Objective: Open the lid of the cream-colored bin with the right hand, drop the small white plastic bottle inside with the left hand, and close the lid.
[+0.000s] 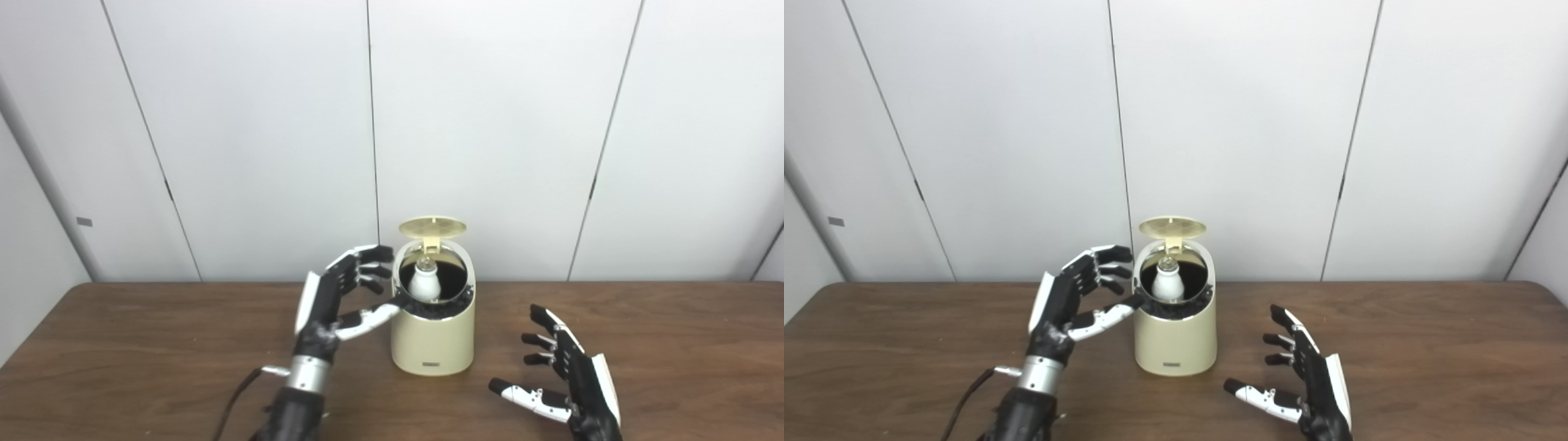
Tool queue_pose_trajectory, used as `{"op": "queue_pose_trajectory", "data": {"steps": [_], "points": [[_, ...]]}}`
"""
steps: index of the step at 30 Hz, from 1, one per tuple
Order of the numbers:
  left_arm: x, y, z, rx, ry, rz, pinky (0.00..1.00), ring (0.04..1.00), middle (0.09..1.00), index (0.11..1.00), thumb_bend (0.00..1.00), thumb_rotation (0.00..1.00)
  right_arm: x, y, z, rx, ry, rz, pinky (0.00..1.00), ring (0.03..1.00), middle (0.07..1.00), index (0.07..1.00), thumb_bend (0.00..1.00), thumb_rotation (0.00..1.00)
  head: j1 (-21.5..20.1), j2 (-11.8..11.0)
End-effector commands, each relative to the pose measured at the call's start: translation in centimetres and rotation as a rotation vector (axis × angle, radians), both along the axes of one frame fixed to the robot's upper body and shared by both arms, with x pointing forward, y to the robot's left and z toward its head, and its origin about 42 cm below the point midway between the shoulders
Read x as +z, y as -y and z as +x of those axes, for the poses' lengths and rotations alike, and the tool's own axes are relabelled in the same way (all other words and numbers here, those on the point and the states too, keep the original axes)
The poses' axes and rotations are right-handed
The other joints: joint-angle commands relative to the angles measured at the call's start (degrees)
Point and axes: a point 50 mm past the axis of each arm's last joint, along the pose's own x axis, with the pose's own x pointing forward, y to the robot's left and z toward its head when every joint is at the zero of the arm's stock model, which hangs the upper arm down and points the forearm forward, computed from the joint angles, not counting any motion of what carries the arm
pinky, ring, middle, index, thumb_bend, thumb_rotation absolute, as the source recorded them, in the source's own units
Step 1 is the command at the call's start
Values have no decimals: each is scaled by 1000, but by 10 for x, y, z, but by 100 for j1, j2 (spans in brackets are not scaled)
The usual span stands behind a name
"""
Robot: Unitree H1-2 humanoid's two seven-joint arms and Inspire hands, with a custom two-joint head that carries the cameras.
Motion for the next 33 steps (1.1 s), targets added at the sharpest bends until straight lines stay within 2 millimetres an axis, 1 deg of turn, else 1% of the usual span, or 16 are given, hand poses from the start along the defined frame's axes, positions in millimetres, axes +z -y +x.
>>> {"op": "queue_pose_trajectory", "data": {"steps": [1, 5, 6, 10, 13, 16, 18, 19, 20, 21, 22, 23, 25, 26, 28, 33], "points": [[24, -13, 4, -40, 78, -17, 600, 711, 781, 791, 748, 129, 16, -1, 7, 20, 72, 8, 608, 750, 869, 849, 707, 108, 16, -5], [22, -35, -4, -11, 86, -44, 629, 715, 782, 806, 751, 161, 15, 3, 7, 26, 66, 16, 614, 758, 873, 852, 710, 117, 75, -13], [20, -41, -6, -5, 84, -51, 632, 718, 784, 806, 736, 139, 15, 3, 7, 27, 65, 15, 613, 759, 873, 853, 709, 118, 89, -16], [11, -60, -15, 21, 68, -56, 622, 715, 786, 807, 719, 142, 13, 7, 8, 30, 63, 10, 607, 759, 874, 854, 716, 146, 120, -25], [1, -69, -22, 25, 44, -60, 613, 723, 796, 814, 705, 126, 12, 10, 8, 35, 58, 23, 609, 763, 875, 850, 729, 172, 123, -54], [-11, -77, -30, 21, 13, -51, 628, 748, 820, 832, 689, 101, 14, 14, 10, 48, 70, 25, 635, 774, 885, 858, 725, 189, 98, -72], [-16, -80, -33, 27, -3, -39, 624, 752, 827, 837, 697, 93, 17, 17, 13, 55, 81, 18, 659, 773, 886, 862, 712, 222, 66, -84], [-21, -82, -34, 36, -19, -27, 622, 752, 826, 838, 700, 96, 25, 18, 16, 71, 103, -3, 663, 773, 887, 862, 708, 232, 33, -98], [-26, -84, -36, 44, -34, -16, 617, 741, 813, 841, 710, 111, 35, 19, 20, 88, 128, -35, 642, 756, 870, 847, 683, 266, 11, -111], [-30, -84, -37, 49, -44, -9, 614, 734, 803, 837, 710, 111, 42, 20, 23, 99, 144, -58, 625, 752, 862, 840, 672, 318, 6, -114], [-34, -84, -39, 51, -57, -7, 612, 730, 798, 835, 711, 111, 53, 20, 27, 114, 168, -85, 616, 750, 858, 837, 666, 345, -9, -123], [-38, -83, -40, 51, -69, -6, 612, 728, 796, 832, 704, 92, 64, 21, 32, 126, 192, -109, 601, 744, 852, 830, 646, 362, -25, -141], [-43, -82, -42, 51, -84, -2, 622, 730, 793, 835, 700, 85, 78, 22, 38, 142, 222, -138, 590, 737, 849, 828, 631, 379, -51, -153], [-47, -81, -43, 45, -96, 2, 628, 731, 795, 841, 702, 89, 92, 22, 44, 154, 244, -172, 595, 743, 850, 829, 623, 386, -92, -176], [-52, -79, -45, 36, -112, 8, 648, 746, 804, 858, 716, 109, 111, 21, 51, 167, 271, -221, 603, 758, 856, 830, 616, 394, -130, -204], [-61, -75, -48, 22, -144, 18, 650, 758, 820, 874, 754, 132, 156, 13, 63, 199, 323, -361, 601, 758, 832, 803, 651, 408, -182, -249]]}}
